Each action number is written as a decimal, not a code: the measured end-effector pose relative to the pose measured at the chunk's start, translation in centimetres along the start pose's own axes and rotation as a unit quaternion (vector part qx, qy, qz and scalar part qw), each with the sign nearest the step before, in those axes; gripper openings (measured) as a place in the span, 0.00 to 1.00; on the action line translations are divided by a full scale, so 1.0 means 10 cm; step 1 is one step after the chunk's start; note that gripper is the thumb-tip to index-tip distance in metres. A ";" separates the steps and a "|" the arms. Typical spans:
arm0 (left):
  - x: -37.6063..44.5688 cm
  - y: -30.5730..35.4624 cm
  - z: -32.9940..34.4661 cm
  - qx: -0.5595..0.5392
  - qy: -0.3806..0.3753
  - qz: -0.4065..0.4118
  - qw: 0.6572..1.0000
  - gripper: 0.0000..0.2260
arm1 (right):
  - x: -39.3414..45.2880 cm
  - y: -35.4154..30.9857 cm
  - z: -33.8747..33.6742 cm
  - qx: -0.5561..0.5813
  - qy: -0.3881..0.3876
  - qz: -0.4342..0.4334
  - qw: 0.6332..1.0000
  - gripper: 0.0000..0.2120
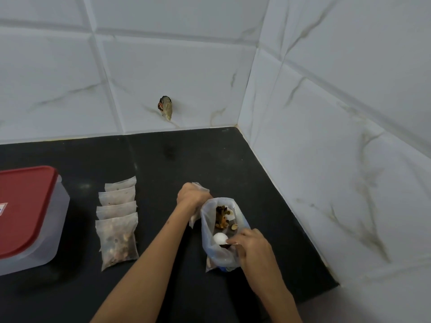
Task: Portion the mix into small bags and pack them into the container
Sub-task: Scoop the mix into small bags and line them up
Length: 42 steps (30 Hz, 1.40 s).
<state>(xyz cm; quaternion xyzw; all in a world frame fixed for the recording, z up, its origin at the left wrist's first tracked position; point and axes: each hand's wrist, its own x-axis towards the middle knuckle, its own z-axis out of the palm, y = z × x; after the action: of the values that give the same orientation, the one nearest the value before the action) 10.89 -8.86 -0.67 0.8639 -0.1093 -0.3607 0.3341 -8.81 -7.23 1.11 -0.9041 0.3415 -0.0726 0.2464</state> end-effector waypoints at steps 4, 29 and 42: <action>0.02 -0.02 -0.04 0.014 -0.015 0.043 0.999 0.15 | 0.01 0.03 -0.06 -0.069 -0.054 -0.010 0.996 0.14; -0.43 0.03 -0.72 -0.074 -0.056 0.319 0.943 0.21 | -0.33 -0.50 -0.36 -0.089 -0.015 0.093 0.992 0.15; -0.17 -0.02 -0.72 0.013 0.037 0.243 0.969 0.26 | -0.02 -0.56 -0.19 -0.179 -0.189 0.166 0.951 0.13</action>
<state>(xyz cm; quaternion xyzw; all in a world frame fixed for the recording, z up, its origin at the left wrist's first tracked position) 14.71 -4.40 3.86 0.8286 -0.3077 -0.2348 0.4044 -6.23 -4.27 5.58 -0.8612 0.4409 0.2041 0.1491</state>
